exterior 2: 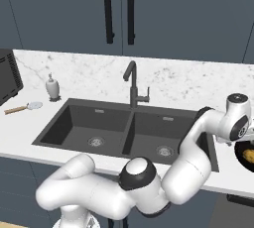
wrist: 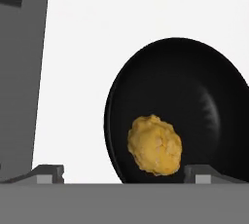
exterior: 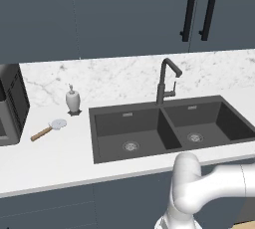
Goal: Pick the squash from the sink and place it in the bowl. Then pick the bowl and place it in the microwave. Then close the microwave door and press the start button.
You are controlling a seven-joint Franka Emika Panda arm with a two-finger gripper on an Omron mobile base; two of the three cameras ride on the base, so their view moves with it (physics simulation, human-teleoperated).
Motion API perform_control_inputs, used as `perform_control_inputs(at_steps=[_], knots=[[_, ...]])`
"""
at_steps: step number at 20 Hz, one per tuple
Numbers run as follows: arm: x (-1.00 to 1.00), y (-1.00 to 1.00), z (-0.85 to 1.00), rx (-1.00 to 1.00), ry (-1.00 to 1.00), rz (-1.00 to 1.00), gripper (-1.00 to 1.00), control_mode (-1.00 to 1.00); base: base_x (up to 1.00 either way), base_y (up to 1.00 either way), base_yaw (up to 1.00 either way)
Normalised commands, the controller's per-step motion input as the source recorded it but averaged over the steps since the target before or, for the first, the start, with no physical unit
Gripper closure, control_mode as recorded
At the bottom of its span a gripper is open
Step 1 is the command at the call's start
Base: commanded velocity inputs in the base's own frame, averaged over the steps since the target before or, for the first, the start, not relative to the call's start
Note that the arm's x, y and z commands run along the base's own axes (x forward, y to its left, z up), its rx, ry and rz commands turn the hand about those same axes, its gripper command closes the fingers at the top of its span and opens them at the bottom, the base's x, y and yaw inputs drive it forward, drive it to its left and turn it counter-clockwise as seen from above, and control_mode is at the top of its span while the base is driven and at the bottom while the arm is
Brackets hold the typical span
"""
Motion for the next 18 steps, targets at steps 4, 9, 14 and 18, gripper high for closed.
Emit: perform_control_inputs(at_steps=[4,9,14,18], knots=[[-0.01,0.42,0.01,0.0,0.0,0.0,-1.0,-1.0,0.0,0.0,0.0],[0.16,-0.01,0.0,0.0,0.0,0.0,-1.0,-1.0,0.0,0.0,0.0],[0.33,-0.16,-0.03,0.0,0.05,0.01,-1.0,-1.0,0.0,0.0,0.0],[0.19,-0.23,-0.03,0.01,0.08,0.04,-1.0,-1.0,0.0,0.0,0.0]])
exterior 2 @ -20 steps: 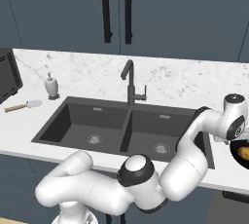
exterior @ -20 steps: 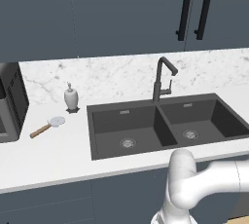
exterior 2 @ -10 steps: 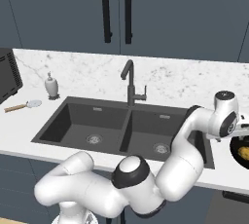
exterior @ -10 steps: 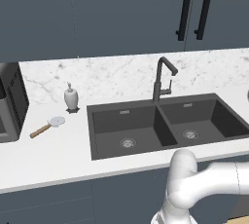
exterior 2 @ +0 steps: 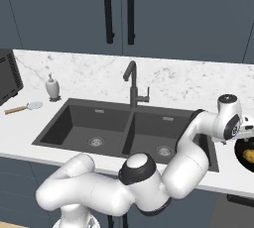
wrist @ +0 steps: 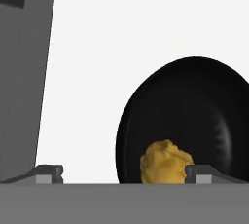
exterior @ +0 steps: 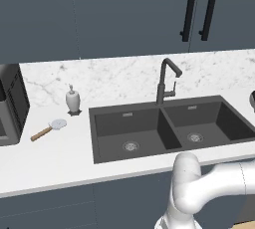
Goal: Pick the squash from the sink and place it in the bowl. Then pick the bowl and place it in the microwave. Then close the microwave door and press the start button.
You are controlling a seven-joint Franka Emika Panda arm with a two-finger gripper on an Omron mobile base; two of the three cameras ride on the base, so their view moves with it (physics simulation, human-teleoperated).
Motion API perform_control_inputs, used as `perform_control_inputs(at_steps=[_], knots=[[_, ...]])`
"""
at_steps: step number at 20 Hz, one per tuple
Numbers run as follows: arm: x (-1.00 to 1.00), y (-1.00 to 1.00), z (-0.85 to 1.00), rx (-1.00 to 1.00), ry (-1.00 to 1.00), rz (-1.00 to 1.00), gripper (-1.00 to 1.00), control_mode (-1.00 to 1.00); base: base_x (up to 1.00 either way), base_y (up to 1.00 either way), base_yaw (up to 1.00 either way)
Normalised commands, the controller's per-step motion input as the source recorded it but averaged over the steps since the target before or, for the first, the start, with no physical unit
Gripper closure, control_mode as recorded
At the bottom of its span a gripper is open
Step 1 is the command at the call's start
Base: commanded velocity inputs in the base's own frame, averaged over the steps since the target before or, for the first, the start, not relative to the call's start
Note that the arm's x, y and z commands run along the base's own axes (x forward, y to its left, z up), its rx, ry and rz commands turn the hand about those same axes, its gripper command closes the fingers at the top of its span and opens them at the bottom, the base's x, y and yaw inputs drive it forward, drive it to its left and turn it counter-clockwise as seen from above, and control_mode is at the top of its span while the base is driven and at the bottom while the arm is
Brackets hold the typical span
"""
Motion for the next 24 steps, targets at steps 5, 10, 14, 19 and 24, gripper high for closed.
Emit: perform_control_inputs(at_steps=[5,10,14,19,24], knots=[[-0.01,-0.22,-0.07,0.04,0.1,0.01,-1.0,-1.0,0.0,0.0,0.0],[0.0,-0.03,-0.16,0.04,0.12,0.0,-1.0,-1.0,0.0,0.0,0.0],[0.0,0.0,-0.19,0.04,0.11,0.0,-1.0,-1.0,0.0,0.0,0.0],[0.0,-0.02,-0.3,0.08,0.1,0.03,-1.0,-1.0,0.0,0.0,0.0],[0.0,0.0,-0.44,0.11,0.09,0.06,-1.0,-1.0,0.0,0.0,0.0]])
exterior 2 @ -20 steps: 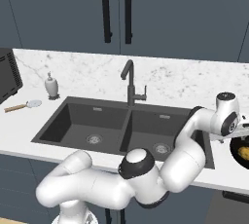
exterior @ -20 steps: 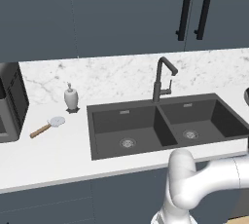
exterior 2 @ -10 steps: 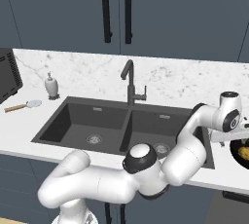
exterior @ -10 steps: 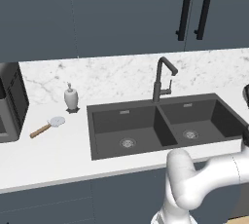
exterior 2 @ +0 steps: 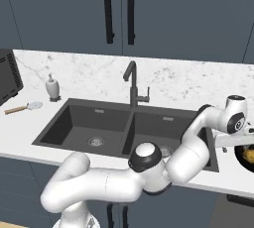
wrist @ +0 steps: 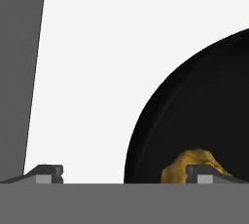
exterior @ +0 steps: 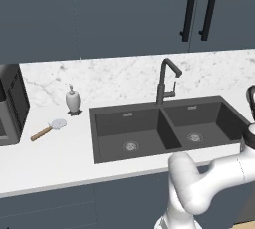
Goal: Pick the squash from the sink and place it in the bowl. Then pick the bowl and place it in the microwave. Then close the microwave door and press the start button.
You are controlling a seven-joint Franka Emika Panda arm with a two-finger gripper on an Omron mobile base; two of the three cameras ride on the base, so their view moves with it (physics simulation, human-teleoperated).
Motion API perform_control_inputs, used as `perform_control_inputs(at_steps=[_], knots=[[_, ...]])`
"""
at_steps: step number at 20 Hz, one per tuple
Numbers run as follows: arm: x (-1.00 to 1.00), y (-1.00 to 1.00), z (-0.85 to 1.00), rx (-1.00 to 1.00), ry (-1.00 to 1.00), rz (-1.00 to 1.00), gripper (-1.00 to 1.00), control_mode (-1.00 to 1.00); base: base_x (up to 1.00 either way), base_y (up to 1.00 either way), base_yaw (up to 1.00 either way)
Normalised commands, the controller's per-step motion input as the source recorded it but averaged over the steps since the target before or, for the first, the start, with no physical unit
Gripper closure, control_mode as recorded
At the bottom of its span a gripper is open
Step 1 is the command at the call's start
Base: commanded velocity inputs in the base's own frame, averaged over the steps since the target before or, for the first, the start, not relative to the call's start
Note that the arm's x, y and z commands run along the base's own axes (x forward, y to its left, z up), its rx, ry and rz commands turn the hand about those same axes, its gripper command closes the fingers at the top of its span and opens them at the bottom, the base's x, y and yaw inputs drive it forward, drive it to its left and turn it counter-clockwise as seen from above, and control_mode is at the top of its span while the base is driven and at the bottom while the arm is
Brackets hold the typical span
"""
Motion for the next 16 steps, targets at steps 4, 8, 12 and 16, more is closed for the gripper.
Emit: perform_control_inputs(at_steps=[4,8,12,16], knots=[[0.03,0.0,-0.41,0.1,0.06,0.08,1.0,-1.0,0.0,0.0,0.0],[0.0,0.0,-0.5,0.09,0.07,0.09,1.0,-1.0,0.0,0.0,0.0],[0.0,0.0,-0.51,0.08,0.06,0.1,1.0,-1.0,0.0,0.0,0.0],[0.0,0.02,-0.13,0.01,0.01,0.07,1.0,-1.0,0.0,0.0,0.0]])
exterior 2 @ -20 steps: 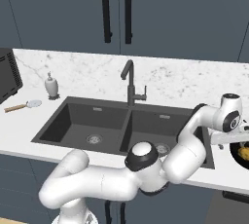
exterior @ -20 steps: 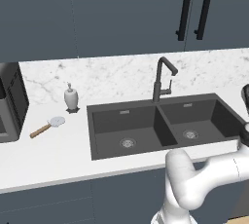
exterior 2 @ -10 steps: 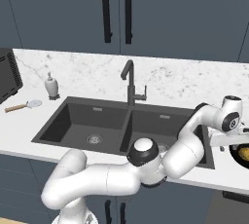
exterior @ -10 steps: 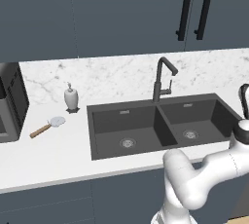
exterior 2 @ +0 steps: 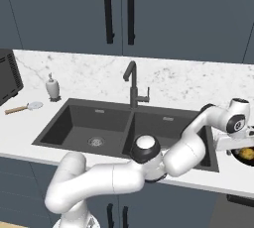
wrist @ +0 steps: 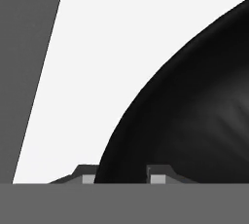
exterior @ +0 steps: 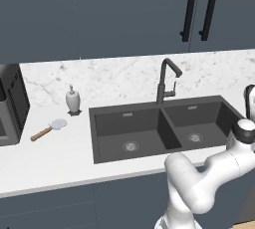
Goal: Pick the squash from the sink and place it in the bowl. Then pick the bowl and place it in the microwave. Then close the microwave door and press the start button.
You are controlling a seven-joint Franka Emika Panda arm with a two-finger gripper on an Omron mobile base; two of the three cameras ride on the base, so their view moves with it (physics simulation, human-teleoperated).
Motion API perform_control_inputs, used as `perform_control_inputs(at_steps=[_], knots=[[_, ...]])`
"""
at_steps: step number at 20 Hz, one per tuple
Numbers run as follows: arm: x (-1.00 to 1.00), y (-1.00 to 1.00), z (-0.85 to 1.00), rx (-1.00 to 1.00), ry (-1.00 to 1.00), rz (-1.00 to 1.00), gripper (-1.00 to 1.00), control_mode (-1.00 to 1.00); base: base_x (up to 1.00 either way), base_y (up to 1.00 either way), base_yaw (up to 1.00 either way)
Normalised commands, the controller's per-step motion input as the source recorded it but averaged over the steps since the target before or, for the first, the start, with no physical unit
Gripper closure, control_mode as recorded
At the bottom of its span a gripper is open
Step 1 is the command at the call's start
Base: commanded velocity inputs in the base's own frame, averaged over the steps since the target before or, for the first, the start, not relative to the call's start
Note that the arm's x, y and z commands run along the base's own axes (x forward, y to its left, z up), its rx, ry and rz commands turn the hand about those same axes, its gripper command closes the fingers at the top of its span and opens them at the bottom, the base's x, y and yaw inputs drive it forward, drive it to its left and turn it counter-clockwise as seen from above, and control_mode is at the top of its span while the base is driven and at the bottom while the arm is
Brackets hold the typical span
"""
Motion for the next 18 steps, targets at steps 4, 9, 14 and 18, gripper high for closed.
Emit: perform_control_inputs(at_steps=[4,9,14,18], knots=[[-0.03,0.21,0.0,0.0,0.0,0.02,1.0,-1.0,0.0,0.0,0.0],[-0.07,0.19,-0.09,0.0,-0.01,0.01,1.0,-1.0,0.0,0.0,0.0],[-0.24,1.0,-0.35,-0.12,-0.49,0.2,1.0,-1.0,0.0,0.0,0.0],[0.0,1.0,-0.04,-0.21,-0.53,0.43,1.0,-1.0,0.0,0.0,0.0]])
